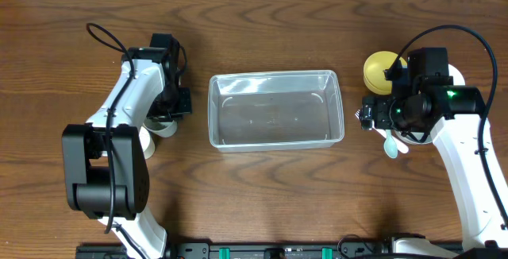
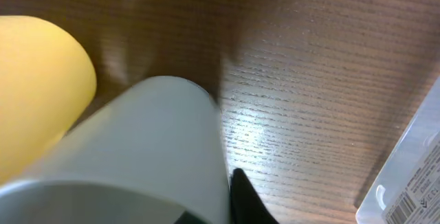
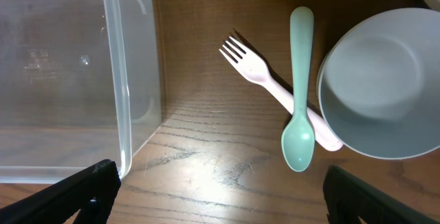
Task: Pack container
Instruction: 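Reach the left gripper to the grey cup and grasp its rim, then carry the grey cup with the left gripper into the container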
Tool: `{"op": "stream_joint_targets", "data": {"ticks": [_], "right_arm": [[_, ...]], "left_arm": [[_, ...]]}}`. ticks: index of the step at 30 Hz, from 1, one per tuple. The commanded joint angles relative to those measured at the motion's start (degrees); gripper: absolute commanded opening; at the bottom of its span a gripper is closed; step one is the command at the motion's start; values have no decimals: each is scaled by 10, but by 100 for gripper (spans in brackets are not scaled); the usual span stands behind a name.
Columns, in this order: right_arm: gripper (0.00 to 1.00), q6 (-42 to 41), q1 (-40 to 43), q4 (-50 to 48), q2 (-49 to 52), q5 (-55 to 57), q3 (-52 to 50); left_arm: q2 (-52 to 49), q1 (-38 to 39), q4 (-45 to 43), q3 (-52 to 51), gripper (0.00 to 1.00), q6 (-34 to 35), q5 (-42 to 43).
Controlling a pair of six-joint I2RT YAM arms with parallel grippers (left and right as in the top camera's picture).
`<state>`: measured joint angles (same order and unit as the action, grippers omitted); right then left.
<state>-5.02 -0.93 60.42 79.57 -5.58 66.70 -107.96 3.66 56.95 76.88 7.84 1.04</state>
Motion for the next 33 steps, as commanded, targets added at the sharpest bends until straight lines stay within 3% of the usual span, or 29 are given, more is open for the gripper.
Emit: {"op": "stream_joint_targets", "data": {"ticks": [1,8,22,33], "right_arm": [[96,-5,-1,2,0,-2,11],[96,-5,-1,1,0,-2,11],[97,-5,-1,3,0,13,11],[97,-5,-1,7,0,13,11]], "left_arm": [[1,1,3,3,6,4,-7],[21,32,32,43,6,4,-1],[126,188,70,197,6,5,-28],[9,267,70,186,6,4,-28]]}}
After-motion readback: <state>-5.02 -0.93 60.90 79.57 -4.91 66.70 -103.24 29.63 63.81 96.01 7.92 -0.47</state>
